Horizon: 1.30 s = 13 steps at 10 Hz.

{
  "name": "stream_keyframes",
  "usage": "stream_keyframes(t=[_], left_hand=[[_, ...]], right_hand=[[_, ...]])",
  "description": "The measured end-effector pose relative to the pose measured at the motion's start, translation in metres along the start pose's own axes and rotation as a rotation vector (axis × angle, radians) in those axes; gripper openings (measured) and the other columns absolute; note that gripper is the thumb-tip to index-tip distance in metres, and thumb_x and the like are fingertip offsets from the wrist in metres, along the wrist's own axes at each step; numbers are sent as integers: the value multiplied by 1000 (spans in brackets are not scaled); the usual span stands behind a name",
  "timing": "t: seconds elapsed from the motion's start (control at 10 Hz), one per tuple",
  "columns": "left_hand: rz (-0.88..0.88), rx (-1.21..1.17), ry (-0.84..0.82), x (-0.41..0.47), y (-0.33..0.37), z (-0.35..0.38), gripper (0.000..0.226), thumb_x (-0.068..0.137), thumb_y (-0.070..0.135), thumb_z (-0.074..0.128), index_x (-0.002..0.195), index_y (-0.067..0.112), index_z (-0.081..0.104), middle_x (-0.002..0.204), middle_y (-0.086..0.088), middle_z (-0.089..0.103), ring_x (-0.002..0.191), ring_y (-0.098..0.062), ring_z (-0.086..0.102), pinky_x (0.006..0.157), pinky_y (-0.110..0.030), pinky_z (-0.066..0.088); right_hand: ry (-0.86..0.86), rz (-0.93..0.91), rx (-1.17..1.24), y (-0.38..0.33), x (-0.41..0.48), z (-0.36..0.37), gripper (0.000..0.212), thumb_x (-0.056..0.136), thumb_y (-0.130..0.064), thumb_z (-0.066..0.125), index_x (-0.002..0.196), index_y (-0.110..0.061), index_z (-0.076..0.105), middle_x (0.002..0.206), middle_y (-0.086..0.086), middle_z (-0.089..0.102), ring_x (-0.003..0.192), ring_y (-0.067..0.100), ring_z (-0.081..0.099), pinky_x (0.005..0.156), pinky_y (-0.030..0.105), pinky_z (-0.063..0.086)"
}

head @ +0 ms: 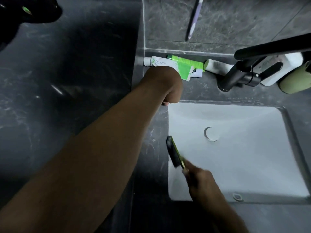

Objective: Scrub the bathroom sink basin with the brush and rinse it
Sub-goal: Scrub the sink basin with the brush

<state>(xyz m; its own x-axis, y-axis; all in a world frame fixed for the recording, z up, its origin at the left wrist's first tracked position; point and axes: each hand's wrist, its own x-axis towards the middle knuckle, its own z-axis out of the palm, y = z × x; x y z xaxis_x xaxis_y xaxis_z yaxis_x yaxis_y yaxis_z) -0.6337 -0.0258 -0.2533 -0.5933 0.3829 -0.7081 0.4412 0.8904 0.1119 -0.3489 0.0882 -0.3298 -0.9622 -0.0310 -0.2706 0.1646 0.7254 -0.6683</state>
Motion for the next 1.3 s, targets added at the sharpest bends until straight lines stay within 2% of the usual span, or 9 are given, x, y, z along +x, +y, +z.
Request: stream_keyframes(t=[0.2, 0.3, 0.4, 0.5, 0.6, 0.8, 1.0, 1.1, 1.3], left_hand=[[-66, 99, -27, -4, 2, -1, 21, 86, 24, 73, 104, 15, 74, 100, -1, 73, 91, -21, 71, 75, -30, 58], [-51, 94, 69, -9, 2, -4, 17, 86, 21, 72, 102, 17, 77, 89, 2, 76, 81, -16, 73, 68, -27, 58], [-55, 97, -26, -25, 10, -1, 25, 92, 22, 67, 116, 16, 74, 110, -8, 74, 103, -28, 70, 88, -42, 58], [-23, 134, 11, -36, 15, 6, 31, 89, 25, 66, 119, 18, 72, 118, -7, 72, 103, -28, 69, 93, -45, 58], [1, 187, 125, -51, 21, 19, 43, 81, 15, 59, 122, 23, 69, 125, -6, 70, 104, -30, 67, 96, -49, 55], [-31, 99, 151, -89, 49, 46, 10, 83, -1, 52, 88, 6, 58, 93, -13, 64, 86, -33, 65, 80, -40, 57], [-70, -187, 222, -121, 70, 92, 25, 91, -8, 44, 112, -7, 58, 116, -29, 62, 107, -43, 62, 89, -49, 51], [-158, -518, 461, -142, 82, 137, 43, 92, -3, 48, 134, 2, 56, 132, -22, 60, 122, -35, 57, 104, -42, 46], [-463, -781, 1040, -188, 142, 273, 70, 82, -7, 57, 149, 11, 48, 148, -10, 51, 138, -24, 48, 119, -29, 31]], right_hand=[[23, 38, -4, -5, 32, -3, 41, 101, -29, 44, 138, -45, 50, 56, -9, 48, 55, 2, 54, 58, 16, 37], [-191, 101, 78, -22, -50, -6, 48, 76, -63, 41, 112, -89, 24, 61, -28, 57, 70, -24, 53, 66, -1, 34], [-269, 99, 99, -27, -71, -13, 53, 71, -61, 39, 121, -79, 35, 82, -32, 67, 83, -15, 61, 74, 7, 42], [-95, 46, -33, -17, -25, -7, 42, 95, -21, 48, 132, -39, 56, 90, 6, 73, 82, 23, 69, 71, 28, 48], [-92, 53, -15, -13, -1, -9, 31, 102, -20, 44, 126, -33, 60, 65, -3, 59, 49, 8, 51, 56, 26, 46], [-377, 12, 28, 6, -82, -23, 26, 97, -34, 45, 110, -51, 59, 87, -1, 70, 76, 13, 65, 72, 36, 52], [-306, 151, 64, -19, -25, -37, 28, 101, -24, 50, 125, -20, 62, 88, 9, 65, 54, 15, 54, 47, 23, 45], [-492, 112, 50, -9, -60, -47, 25, 99, -24, 50, 119, -20, 64, 82, 2, 66, 61, 15, 59, 63, 38, 52], [-444, 22, 150, -4, -35, -38, 27, 98, -19, 48, 117, -17, 68, 98, 12, 68, 84, 26, 65, 67, 30, 48]])
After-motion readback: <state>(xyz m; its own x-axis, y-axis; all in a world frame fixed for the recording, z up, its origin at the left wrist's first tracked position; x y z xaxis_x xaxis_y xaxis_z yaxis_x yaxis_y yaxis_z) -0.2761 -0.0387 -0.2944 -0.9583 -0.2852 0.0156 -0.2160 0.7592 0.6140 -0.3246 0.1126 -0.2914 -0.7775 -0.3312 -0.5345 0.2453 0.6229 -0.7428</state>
